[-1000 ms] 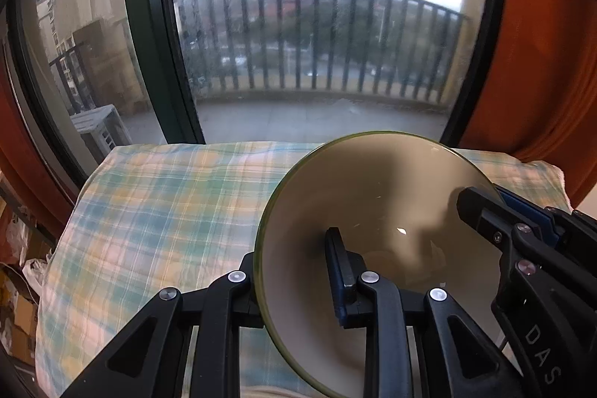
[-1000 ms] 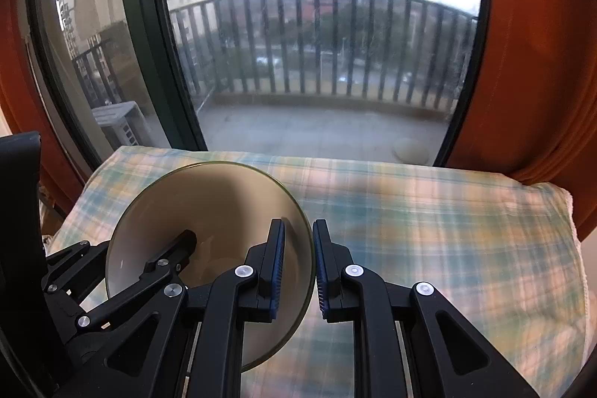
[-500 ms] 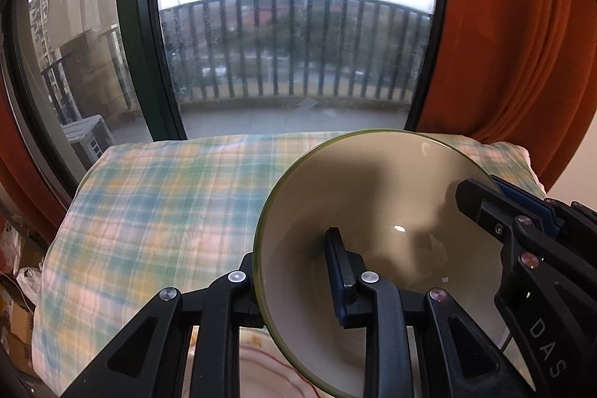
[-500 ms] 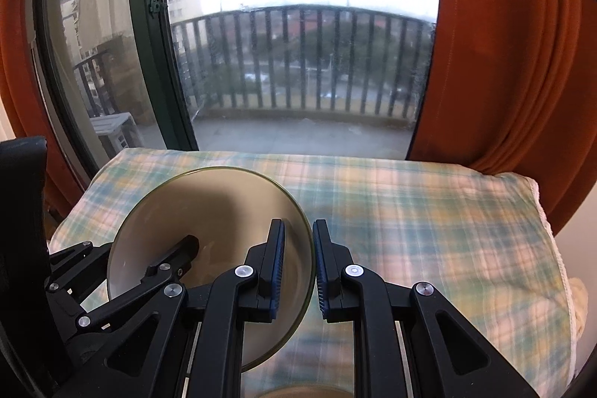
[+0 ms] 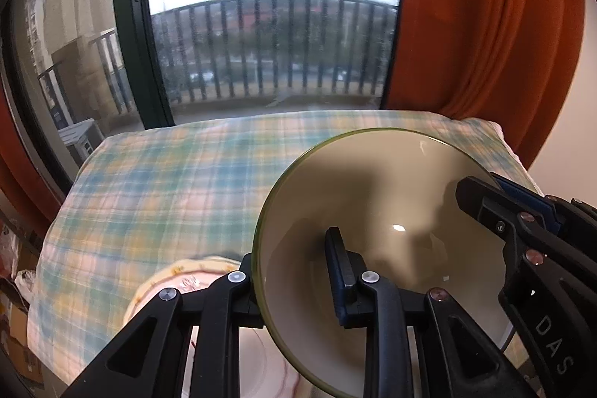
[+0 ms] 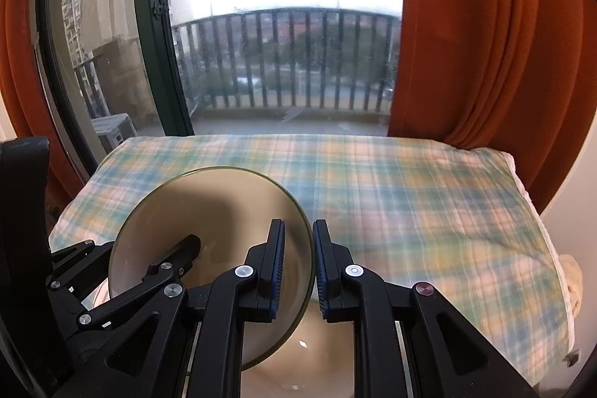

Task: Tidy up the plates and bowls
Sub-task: 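Lift the cream bowl with both grippers and carry it toward the bowls, then lower the cream bowl into the other bowls and open both grippers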

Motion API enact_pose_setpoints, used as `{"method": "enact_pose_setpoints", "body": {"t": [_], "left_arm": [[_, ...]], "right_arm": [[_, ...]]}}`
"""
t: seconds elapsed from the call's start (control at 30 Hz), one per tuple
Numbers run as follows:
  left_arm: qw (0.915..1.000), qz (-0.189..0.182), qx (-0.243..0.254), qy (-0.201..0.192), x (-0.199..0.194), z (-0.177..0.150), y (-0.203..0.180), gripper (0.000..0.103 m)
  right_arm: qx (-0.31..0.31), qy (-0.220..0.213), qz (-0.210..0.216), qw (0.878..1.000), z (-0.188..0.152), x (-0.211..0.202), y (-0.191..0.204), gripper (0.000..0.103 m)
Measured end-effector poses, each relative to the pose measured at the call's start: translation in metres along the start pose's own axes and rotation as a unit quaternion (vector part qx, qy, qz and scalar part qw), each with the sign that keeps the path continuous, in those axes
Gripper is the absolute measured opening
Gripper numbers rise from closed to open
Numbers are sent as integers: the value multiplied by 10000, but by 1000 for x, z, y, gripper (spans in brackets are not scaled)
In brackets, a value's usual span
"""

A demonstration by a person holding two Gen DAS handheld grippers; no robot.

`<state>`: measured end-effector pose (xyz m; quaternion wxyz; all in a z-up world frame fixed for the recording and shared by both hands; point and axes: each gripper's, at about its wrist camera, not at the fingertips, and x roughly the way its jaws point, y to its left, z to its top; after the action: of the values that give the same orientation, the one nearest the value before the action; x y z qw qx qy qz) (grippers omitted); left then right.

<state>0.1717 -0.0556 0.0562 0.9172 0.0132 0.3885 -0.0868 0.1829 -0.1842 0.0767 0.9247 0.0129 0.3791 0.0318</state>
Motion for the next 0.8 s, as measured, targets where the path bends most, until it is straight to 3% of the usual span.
{"method": "enact_pose_setpoints", "body": {"t": [0.43,0.8], "left_arm": [[9983,-421,201,351,11,-40,-34,24],[9962,-463,371,630,32,-64,-47,25]], "right_arm": [[328,164,-107,9993,-51,-17,-32,18],[574,435,-48,9974,-77,-1,-46,18]]}}
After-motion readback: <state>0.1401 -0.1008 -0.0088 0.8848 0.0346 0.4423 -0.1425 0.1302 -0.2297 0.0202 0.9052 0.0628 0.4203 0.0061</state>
